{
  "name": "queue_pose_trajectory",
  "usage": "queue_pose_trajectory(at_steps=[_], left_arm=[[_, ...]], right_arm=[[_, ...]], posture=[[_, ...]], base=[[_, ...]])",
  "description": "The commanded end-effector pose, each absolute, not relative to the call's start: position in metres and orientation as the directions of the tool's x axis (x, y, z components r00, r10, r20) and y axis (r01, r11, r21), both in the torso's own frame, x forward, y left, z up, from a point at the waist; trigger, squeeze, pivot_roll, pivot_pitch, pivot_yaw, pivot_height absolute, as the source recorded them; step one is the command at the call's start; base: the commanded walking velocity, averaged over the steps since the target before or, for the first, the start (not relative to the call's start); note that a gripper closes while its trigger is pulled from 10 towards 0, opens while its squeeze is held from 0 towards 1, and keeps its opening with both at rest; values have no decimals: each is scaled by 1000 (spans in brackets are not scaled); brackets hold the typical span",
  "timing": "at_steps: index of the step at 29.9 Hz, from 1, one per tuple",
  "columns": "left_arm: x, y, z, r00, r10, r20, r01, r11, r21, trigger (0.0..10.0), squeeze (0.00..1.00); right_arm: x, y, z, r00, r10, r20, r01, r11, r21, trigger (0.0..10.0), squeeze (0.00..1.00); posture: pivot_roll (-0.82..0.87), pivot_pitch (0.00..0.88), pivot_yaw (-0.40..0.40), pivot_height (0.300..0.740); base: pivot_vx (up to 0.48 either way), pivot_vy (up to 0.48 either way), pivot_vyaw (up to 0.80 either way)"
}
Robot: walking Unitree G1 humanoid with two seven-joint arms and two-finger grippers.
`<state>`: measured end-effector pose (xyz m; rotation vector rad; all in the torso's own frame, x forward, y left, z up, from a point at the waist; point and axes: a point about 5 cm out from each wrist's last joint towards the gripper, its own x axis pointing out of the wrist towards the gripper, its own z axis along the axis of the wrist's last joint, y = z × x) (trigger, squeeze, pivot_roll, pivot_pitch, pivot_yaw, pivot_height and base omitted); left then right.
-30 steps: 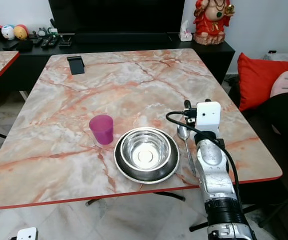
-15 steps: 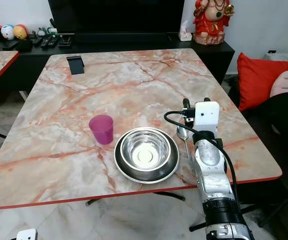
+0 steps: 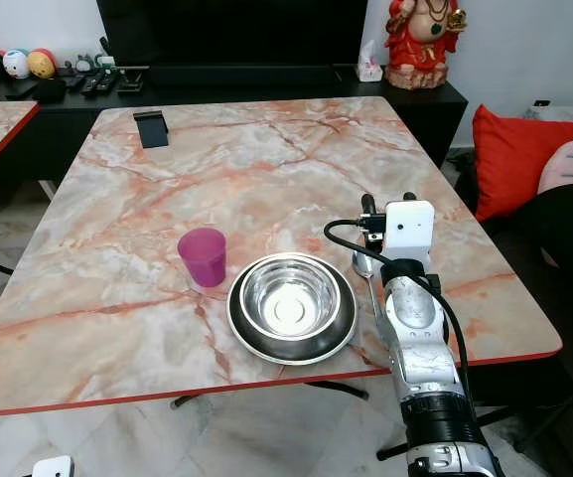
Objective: Setting the table
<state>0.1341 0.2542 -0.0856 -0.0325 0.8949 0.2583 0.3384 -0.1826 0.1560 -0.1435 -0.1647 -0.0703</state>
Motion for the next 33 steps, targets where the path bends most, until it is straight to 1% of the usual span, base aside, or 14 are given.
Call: queue_pose_trajectory(at_steps=[1,3,13,21,28,33], left_arm=[[126,256,-88,568,216,-794,-238,967,93,10000,0],[126,256,-88,568,216,-794,-238,967,93,10000,0],[126,262,-87,569,224,-791,-250,964,93,10000,0],[119,273,-85,549,238,-801,-265,959,103,10000,0],[116,274,-86,541,240,-806,-270,957,104,10000,0],[116,273,-87,537,237,-810,-268,958,102,10000,0]], right_arm=[[340,-180,159,982,-48,184,75,987,-145,10000,0],[339,-180,160,982,-39,187,69,985,-157,10000,0],[339,-179,159,982,-25,190,54,987,-149,10000,0],[340,-179,160,981,-31,191,58,989,-136,10000,0],[340,-179,159,981,-33,189,59,989,-132,10000,0],[340,-177,159,981,-28,190,52,992,-118,10000,0]], posture=[[-40,0,8,740],[-39,0,8,740],[-33,0,3,740],[-34,0,6,740],[-32,0,4,740],[-32,0,5,740]], base=[[0,0,0],[0,0,425],[0,0,772],[0,0,0],[0,0,0],[0,266,0]])
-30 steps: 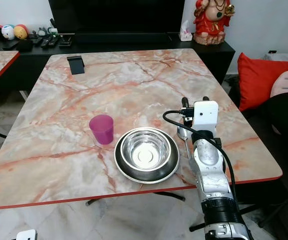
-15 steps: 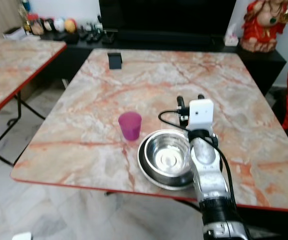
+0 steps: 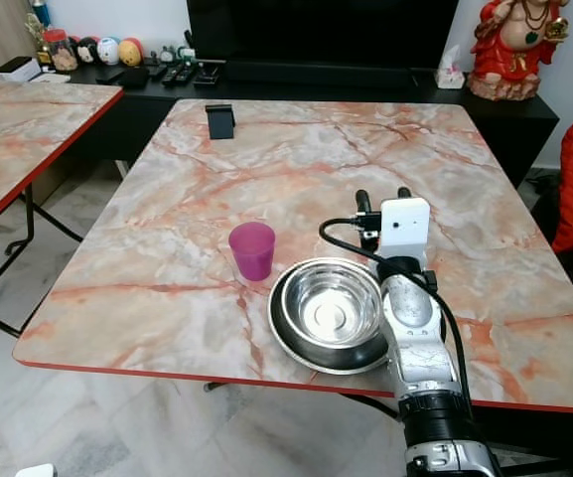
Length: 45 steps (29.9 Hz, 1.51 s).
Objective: Setting the table
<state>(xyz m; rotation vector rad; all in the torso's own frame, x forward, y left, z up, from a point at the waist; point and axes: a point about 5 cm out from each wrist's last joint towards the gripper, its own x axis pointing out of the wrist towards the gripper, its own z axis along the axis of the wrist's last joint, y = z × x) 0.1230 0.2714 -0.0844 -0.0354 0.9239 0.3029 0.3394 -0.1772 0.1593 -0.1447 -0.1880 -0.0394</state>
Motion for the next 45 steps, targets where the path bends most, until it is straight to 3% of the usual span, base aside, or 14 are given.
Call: queue_pose_trajectory(at_steps=[1,45], left_arm=[[115,273,-87,536,237,-810,-269,958,102,10000,0],[113,273,-88,524,232,-819,-264,959,103,10000,0]], right_arm=[[340,-176,159,981,-27,190,50,992,-119,10000,0],[342,-171,158,983,-15,186,37,993,-115,10000,0]], posture=[[-32,0,5,740],[-30,0,9,740]], base=[[0,270,0],[0,352,0]])
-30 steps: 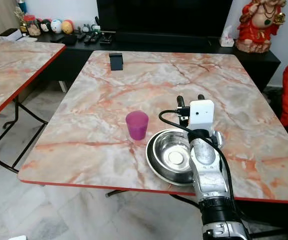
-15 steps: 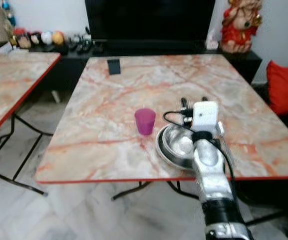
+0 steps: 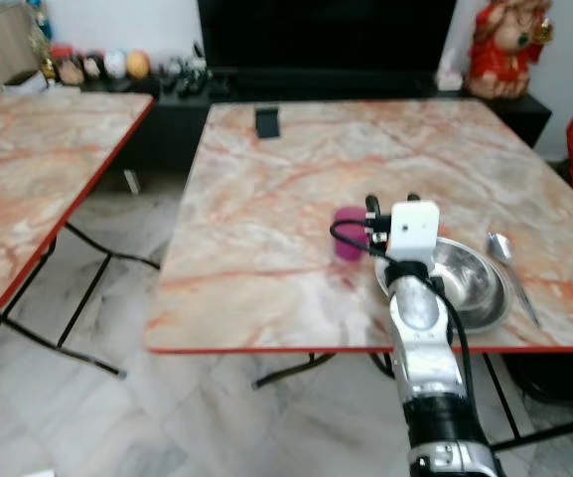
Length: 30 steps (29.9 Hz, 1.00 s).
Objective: Setting the table
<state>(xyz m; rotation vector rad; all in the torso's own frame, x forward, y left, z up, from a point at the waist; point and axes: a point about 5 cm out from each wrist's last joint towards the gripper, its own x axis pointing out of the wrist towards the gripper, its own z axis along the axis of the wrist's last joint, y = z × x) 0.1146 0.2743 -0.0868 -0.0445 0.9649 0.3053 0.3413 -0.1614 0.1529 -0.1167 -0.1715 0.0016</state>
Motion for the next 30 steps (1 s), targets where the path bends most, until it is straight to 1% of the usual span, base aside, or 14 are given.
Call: queue_pose_trajectory(at_steps=[1,30], left_arm=[[113,273,-88,525,232,-819,-264,959,103,10000,0],[110,275,-88,518,238,-821,-274,956,105,10000,0]], right_arm=[[342,-171,158,982,-15,186,37,993,-115,10000,0],[341,-172,157,984,-18,180,39,993,-114,10000,0]], posture=[[-30,0,10,740],[-24,0,4,740]], base=[[0,368,0],[0,366,0]])
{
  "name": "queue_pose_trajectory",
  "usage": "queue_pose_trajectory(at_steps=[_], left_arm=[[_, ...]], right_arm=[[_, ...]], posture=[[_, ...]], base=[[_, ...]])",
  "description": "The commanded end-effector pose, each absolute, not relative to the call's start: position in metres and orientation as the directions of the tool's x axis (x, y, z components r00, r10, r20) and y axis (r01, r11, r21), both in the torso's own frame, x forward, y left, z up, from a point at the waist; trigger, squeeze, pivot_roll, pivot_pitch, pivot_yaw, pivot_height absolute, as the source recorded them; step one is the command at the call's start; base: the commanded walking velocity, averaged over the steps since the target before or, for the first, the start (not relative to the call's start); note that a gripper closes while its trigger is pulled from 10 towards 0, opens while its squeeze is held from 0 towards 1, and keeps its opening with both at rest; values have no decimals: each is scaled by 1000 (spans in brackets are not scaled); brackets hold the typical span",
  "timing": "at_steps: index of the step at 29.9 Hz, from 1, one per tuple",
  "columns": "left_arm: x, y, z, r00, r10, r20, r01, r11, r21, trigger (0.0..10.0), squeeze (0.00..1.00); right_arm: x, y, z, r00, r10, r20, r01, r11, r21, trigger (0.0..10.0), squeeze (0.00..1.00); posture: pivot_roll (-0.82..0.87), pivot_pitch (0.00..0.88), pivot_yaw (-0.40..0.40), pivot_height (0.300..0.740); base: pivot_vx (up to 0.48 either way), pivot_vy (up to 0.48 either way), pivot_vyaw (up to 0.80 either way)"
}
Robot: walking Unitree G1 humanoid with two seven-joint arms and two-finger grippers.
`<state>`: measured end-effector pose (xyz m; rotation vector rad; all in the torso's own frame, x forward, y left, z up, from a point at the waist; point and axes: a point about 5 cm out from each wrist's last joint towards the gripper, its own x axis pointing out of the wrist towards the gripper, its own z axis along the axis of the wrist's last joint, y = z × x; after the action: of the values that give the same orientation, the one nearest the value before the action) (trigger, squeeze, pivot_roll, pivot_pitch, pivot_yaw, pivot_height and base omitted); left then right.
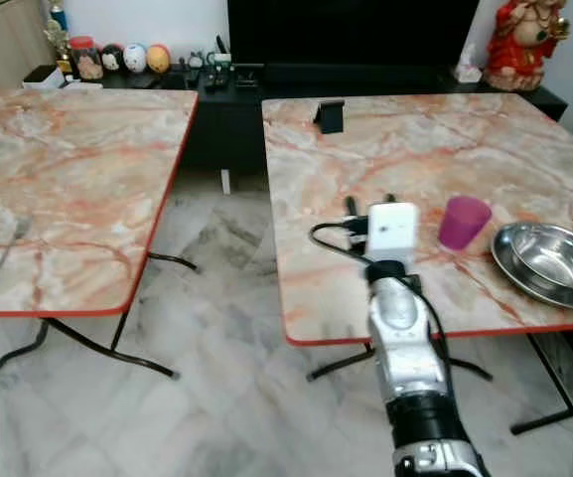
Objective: Setting the table
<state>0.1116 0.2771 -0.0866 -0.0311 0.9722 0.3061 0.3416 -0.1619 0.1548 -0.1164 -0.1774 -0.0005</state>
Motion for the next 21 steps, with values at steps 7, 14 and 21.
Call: queue_pose_trajectory(at_steps=[7,14,21], left_arm=[[109,275,-88,515,240,-823,-278,955,104,10000,0],[107,275,-89,512,241,-824,-281,954,104,10000,0],[108,275,-88,516,239,-822,-275,956,106,10000,0]], right_arm=[[342,-172,157,984,-14,178,35,992,-118,10000,0],[343,-173,158,983,-17,182,39,992,-117,10000,0],[344,-171,159,983,-15,184,37,993,-114,10000,0]], posture=[[-18,0,-1,740],[-26,0,1,740],[-27,0,4,740]], base=[[0,368,0],[0,367,0],[0,365,0]])
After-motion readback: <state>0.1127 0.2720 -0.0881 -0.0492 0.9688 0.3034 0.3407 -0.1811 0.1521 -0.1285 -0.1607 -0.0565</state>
